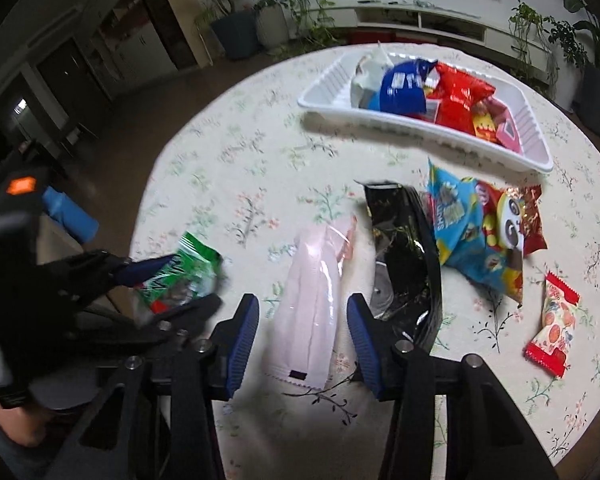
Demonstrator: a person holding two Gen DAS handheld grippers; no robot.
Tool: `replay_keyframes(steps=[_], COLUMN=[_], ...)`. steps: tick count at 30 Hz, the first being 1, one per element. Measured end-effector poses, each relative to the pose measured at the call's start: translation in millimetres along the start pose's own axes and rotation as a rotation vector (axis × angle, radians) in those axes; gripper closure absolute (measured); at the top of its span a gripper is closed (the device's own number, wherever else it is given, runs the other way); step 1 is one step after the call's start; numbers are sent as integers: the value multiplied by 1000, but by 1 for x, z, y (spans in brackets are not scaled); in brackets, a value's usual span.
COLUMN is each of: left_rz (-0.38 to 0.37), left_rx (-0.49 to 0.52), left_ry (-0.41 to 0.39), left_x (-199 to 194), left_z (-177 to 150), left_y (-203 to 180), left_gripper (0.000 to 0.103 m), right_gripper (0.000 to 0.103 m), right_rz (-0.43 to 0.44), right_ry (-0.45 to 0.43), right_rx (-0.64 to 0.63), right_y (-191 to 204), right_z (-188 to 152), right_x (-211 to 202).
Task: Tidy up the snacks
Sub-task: 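Grasp the green packet with the left tool while the right tool grasps the translucent pink packet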
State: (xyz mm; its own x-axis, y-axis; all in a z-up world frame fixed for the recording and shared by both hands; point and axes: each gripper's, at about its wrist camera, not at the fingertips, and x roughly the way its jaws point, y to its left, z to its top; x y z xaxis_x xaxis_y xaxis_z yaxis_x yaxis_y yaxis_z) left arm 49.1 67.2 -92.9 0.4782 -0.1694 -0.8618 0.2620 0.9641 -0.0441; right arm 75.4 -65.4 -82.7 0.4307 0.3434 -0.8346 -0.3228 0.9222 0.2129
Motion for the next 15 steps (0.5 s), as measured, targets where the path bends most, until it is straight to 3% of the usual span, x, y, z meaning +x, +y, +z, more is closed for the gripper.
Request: replay_keyframes(steps=[10, 15], left_rz=[-54, -83], left_rx=[-36, -52], left_ry=[-16, -23], left_x=[-4, -7], left_z=[-2, -4], left_y=[4, 7], left_gripper=[66, 70], right_gripper=[64, 78], right_rz=[-94, -89], right_ry=[63, 56], right_rx=[-68, -75], right_y=[10, 11], right_z=[5, 5], right_x=[26, 25])
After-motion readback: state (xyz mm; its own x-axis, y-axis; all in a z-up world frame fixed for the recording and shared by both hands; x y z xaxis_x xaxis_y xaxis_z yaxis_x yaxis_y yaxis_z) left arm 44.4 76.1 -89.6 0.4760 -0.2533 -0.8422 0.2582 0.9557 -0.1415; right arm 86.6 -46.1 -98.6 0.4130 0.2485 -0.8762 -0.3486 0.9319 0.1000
